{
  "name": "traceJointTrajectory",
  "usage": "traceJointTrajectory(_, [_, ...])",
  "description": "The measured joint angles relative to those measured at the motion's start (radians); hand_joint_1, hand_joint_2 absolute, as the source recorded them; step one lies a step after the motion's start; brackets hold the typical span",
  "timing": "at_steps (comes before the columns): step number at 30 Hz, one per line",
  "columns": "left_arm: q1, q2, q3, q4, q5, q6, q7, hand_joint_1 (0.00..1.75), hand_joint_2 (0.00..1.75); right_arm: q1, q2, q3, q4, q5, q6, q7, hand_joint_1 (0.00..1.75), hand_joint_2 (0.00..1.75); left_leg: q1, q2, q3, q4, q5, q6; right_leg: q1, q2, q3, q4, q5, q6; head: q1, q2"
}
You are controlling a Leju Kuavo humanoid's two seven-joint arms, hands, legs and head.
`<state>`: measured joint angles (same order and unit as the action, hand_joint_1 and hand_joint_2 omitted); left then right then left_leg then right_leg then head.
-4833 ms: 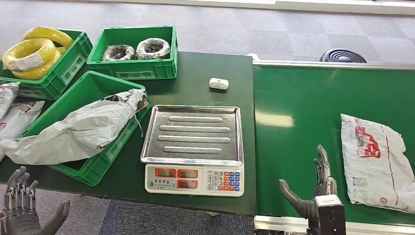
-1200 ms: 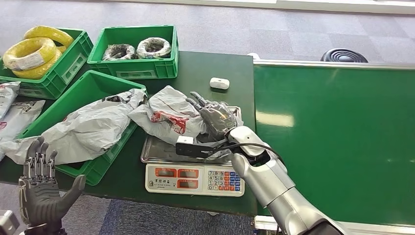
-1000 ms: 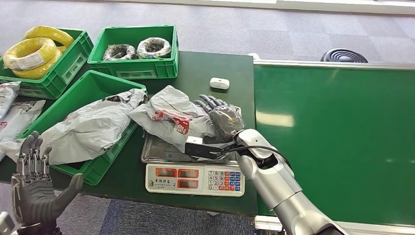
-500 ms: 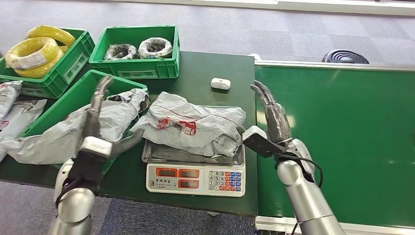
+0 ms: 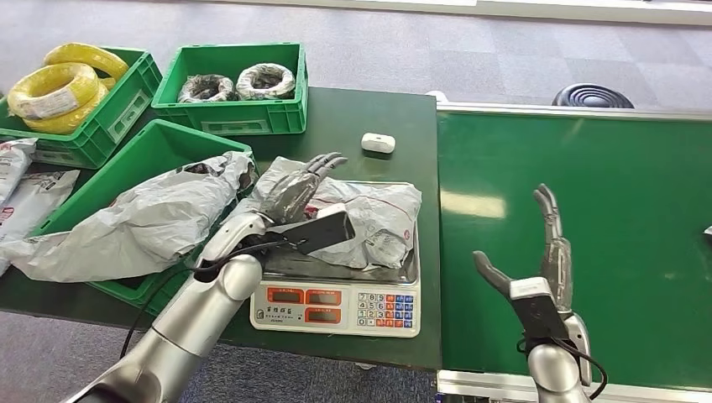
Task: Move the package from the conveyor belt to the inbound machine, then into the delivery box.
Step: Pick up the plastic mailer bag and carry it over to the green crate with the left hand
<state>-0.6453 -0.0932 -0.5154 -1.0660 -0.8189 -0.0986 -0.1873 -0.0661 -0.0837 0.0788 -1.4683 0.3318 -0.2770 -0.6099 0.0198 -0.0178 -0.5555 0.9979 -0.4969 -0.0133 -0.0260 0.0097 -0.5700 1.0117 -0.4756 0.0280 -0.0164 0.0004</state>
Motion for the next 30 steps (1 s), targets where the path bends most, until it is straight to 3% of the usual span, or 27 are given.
traceJointTrajectory(2, [-0.040, -0.021, -0.057, 0.115, -0.050, -0.015, 0.004, 1.74, 1.75, 0.061, 0.002, -0.022, -0.053, -0.060, -0.032, -0.017, 0.00, 1.75, 0.000, 0.001, -0.001, 0.000, 0.000, 0.000, 0.000, 0.001, 0.000, 0.000, 0.000, 0.000, 0.000, 0.000])
traceJointTrajectory(7, [-0.129, -0.074, -0.204, 0.348, -0.147, -0.011, 0.021, 1.75, 1.75, 0.162, 0.007, -0.056, -0.136, -0.100, -0.072, -0.039, 0.00, 1.75, -0.001, 0.002, 0.000, 0.000, 0.000, 0.000, -0.001, 0.002, 0.001, 0.000, 0.000, 0.000, 0.000, 0.000])
traceJointTrajectory(14, [-0.222, -0.116, -0.300, 0.494, -0.171, 0.021, 0.034, 1.75, 1.75, 0.205, 0.017, -0.072, -0.167, -0.101, -0.090, -0.046, 0.00, 1.75, -0.001, 0.001, 0.010, -0.001, -0.001, 0.001, -0.001, 0.001, 0.012, 0.000, -0.001, 0.000, 0.000, 0.000])
traceJointTrajectory(23, [-0.246, -0.125, -0.305, 0.531, -0.151, 0.064, 0.034, 1.75, 1.75, 0.224, 0.024, -0.080, -0.182, -0.097, -0.099, -0.047, 0.00, 1.75, -0.001, 0.001, 0.011, -0.001, 0.000, 0.001, -0.001, 0.001, 0.013, 0.000, 0.000, 0.000, 0.000, 0.000])
traceJointTrajectory(26, [-0.244, -0.123, -0.300, 0.523, -0.128, 0.117, 0.032, 1.75, 1.75, 0.230, 0.026, -0.082, -0.188, -0.097, -0.100, -0.047, 0.00, 1.75, -0.001, 0.001, 0.010, -0.001, 0.000, 0.001, -0.001, 0.001, 0.012, 0.000, 0.000, 0.000, 0.000, 0.000])
traceJointTrajectory(30, [-0.218, -0.094, -0.241, 0.377, -0.081, 0.211, 0.058, 1.75, 1.75, 0.250, 0.031, -0.084, -0.202, -0.088, -0.100, -0.044, 0.00, 1.75, -0.001, 0.002, 0.005, -0.001, 0.001, 0.001, -0.001, 0.002, 0.007, 0.000, 0.001, 0.000, 0.000, 0.000])
